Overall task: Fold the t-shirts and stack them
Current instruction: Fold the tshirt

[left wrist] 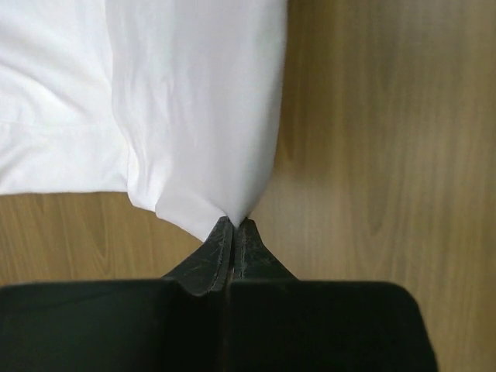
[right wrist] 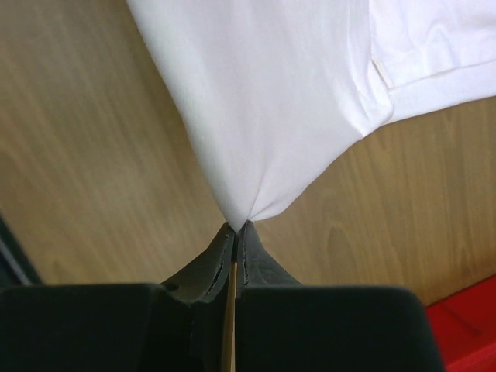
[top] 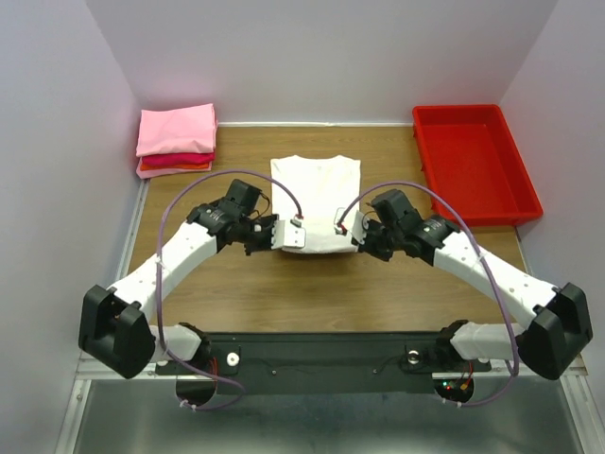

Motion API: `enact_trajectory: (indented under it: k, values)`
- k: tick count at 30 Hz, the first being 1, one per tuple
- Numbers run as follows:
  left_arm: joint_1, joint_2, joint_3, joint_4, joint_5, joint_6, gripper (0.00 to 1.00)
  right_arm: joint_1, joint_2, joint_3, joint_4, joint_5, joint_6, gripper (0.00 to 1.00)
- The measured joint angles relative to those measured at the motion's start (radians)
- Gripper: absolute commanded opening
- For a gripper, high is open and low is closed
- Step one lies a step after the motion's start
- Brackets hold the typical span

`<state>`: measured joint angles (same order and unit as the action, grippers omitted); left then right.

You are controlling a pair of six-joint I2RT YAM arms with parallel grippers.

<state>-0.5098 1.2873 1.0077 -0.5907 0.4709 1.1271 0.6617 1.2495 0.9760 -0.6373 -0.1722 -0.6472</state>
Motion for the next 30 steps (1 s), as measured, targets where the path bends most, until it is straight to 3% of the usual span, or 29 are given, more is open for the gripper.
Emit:
enact_trajectory:
  k: [11,18,22,30]
  values:
    - [-0.175,-0.328,-0.030,-0.302,0.171,0.044,0.00,0.014,-0.233,0.036,-0.394,-0.259,-0.047,0.01]
    - [-0.180,-0.270,-0.025,-0.356,0.175,0.042,0.00,0.020,-0.174,0.143,-0.457,-0.243,-0.090,0.01]
    - [-0.148,-0.233,-0.025,-0.354,0.169,0.044,0.00,0.019,-0.050,0.198,-0.455,-0.197,-0.121,0.01]
    - [0.088,-0.058,0.092,-0.388,0.199,0.190,0.00,-0.072,0.200,0.372,-0.427,-0.212,-0.228,0.01]
